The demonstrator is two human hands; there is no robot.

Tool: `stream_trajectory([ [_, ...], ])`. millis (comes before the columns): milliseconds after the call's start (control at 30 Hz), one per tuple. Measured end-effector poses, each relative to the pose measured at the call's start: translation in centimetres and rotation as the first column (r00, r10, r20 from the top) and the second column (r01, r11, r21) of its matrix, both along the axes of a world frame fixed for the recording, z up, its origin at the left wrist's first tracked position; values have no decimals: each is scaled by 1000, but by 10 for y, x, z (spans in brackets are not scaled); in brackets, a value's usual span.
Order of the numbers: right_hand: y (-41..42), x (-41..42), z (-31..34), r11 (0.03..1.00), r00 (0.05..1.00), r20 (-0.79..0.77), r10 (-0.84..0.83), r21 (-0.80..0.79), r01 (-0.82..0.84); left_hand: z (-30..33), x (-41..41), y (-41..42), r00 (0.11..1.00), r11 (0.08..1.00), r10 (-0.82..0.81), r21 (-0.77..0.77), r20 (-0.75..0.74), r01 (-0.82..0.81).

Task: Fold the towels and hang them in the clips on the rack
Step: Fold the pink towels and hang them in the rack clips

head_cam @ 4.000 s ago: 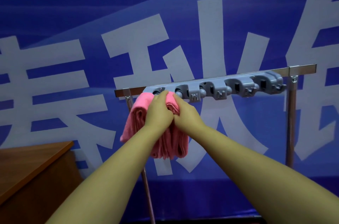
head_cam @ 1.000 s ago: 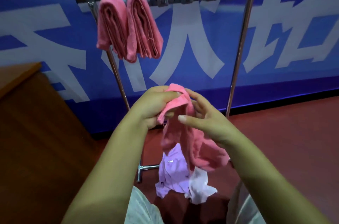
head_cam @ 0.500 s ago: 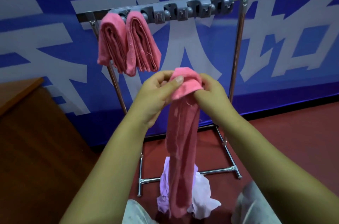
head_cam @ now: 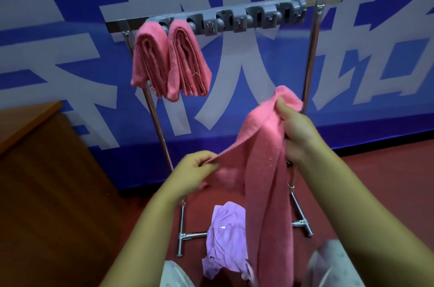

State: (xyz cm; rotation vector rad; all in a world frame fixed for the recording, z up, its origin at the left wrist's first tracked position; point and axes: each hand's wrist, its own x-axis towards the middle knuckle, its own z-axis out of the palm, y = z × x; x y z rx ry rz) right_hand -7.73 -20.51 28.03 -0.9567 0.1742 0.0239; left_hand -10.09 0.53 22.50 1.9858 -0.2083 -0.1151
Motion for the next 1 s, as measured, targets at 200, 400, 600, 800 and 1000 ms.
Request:
stream_trajectory([
  [200,-54,2,-7,908,979,95,-178,-367,201,13,11,41,976,971,210,-130,64,-200],
  [400,-77,7,-9,886,976,186,-114,-426,185,37,16,65,970,978,195,-100,143,-182],
  [600,-101,2,-4,960,953,281,110,-280,-29,63,17,83,966,856,241,-491,96,-164],
  [800,-97,1,4,999,941,335,-43,6,44,72,18,81,967,698,235,-709,96,-99],
  [1000,-60,22,-19,999,981,-189,-44,8,46,32,50,66,859,583,322,-631,-399,-512],
])
